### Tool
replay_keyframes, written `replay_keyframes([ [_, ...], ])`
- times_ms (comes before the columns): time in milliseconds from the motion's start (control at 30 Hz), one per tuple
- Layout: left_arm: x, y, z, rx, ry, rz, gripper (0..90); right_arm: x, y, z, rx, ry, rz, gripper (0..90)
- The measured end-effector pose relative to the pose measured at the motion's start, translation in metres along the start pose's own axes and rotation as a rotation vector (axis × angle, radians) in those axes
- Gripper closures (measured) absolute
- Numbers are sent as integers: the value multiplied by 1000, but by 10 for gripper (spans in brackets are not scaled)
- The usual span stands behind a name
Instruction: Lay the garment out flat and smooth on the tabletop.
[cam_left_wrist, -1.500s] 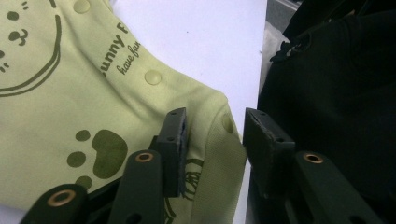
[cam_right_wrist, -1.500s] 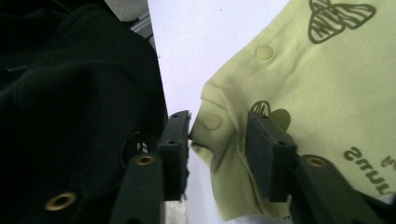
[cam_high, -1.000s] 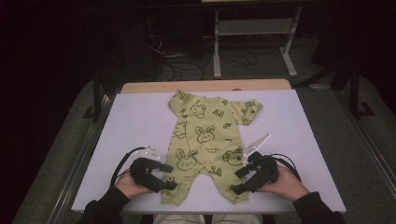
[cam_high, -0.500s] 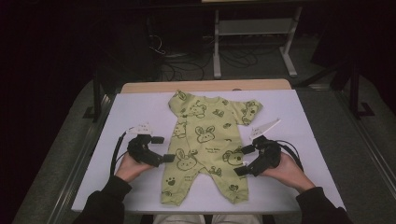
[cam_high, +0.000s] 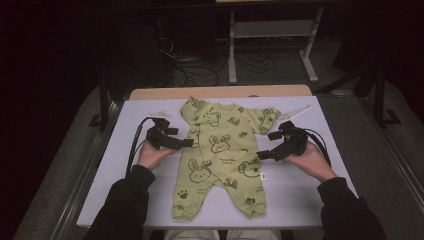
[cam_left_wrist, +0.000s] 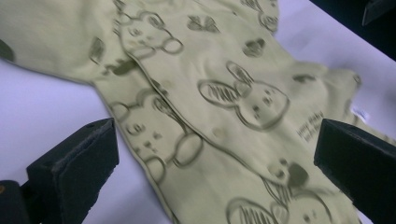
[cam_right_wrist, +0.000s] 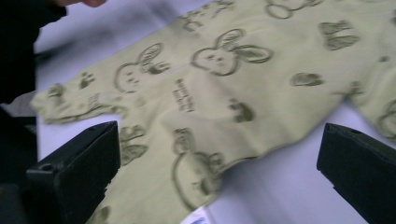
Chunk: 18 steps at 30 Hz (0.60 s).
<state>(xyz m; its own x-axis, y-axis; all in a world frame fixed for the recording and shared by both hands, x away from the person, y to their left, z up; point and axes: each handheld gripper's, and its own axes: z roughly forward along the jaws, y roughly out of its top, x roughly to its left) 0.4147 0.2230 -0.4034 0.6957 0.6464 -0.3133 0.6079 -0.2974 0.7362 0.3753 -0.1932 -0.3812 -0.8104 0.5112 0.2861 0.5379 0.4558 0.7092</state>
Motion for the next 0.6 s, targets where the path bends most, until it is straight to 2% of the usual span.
replay_keyframes([
  [167, 11, 7, 3, -14, 18, -50, 0, -18, 9, -2, -22, -53, 25, 0],
  [300, 20, 7, 7, -35, 32, -97, 1, -30, 18, -3, -25, -91, 38, 0],
  [400, 25, 5, 11, -45, 14, -133, 47, -38, 22, -5, -38, -117, 52, 0],
  [467, 28, 4, 14, -46, 18, -156, 57, -43, 24, -6, -47, -137, 65, 0],
  [600, 34, 2, 18, -58, 30, -190, 130, -56, 23, -6, -68, -171, 98, 0],
])
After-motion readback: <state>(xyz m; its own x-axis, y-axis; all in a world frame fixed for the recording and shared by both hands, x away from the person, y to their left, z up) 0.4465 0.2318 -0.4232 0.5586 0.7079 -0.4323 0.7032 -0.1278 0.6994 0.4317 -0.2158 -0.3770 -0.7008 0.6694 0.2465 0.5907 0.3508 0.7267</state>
